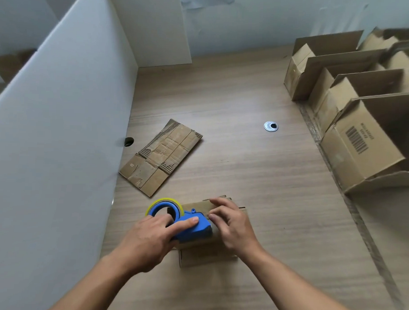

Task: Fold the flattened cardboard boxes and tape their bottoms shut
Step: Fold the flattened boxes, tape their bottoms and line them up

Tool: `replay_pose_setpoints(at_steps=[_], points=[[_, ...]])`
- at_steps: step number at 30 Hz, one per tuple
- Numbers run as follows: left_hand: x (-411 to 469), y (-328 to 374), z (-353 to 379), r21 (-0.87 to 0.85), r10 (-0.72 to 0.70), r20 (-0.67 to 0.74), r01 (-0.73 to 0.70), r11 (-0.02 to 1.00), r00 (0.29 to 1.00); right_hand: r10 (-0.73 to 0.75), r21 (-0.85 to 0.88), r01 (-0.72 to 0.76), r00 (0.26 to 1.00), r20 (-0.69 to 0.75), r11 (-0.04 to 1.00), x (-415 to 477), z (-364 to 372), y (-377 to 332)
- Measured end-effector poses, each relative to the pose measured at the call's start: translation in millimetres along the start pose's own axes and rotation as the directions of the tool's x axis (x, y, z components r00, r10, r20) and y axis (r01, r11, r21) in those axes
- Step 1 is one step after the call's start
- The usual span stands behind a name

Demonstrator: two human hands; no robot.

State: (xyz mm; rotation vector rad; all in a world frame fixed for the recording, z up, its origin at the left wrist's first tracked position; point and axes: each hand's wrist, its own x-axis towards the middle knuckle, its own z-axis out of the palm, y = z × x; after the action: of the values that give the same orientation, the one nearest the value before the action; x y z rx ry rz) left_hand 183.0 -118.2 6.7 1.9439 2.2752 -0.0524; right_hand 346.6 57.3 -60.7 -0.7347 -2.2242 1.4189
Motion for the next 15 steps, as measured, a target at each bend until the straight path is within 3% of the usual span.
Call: replay_pose_setpoints(at_steps=[3, 5, 9, 12, 15], points=[[0, -4, 1, -0.019, -0.014, 0.041, 0.015, 1.0, 0.999, 0.071, 0.052, -0.069, 0.997, -0.035, 0.996, -4, -11, -9], [0, -6, 1, -0.025, -0.038, 0.057, 0.039, 0.999, 0.998, 0.194, 0.136, -0.177, 0.973, -0.123, 0.975, -8, -34, -7], [1, -5, 1, -0.044, -0.066, 0.087, 0.07, 0.997, 0.994, 0.475, 0.39, -0.36, 0.842, -0.255, 0.848, -19, -82, 26], [3, -5, 1, -0.065, -0.071, 0.092, 0.077, 0.995, 0.993, 0.674, 0.507, -0.522, 0.719, -0.17, 0.686, -19, -85, 47], [3, -5, -1, -0.068, -0.08, 0.109, 0.087, 0.994, 0.991, 0.726, 0.453, -0.635, 0.687, -0.041, 0.626, -15, -71, 55]])
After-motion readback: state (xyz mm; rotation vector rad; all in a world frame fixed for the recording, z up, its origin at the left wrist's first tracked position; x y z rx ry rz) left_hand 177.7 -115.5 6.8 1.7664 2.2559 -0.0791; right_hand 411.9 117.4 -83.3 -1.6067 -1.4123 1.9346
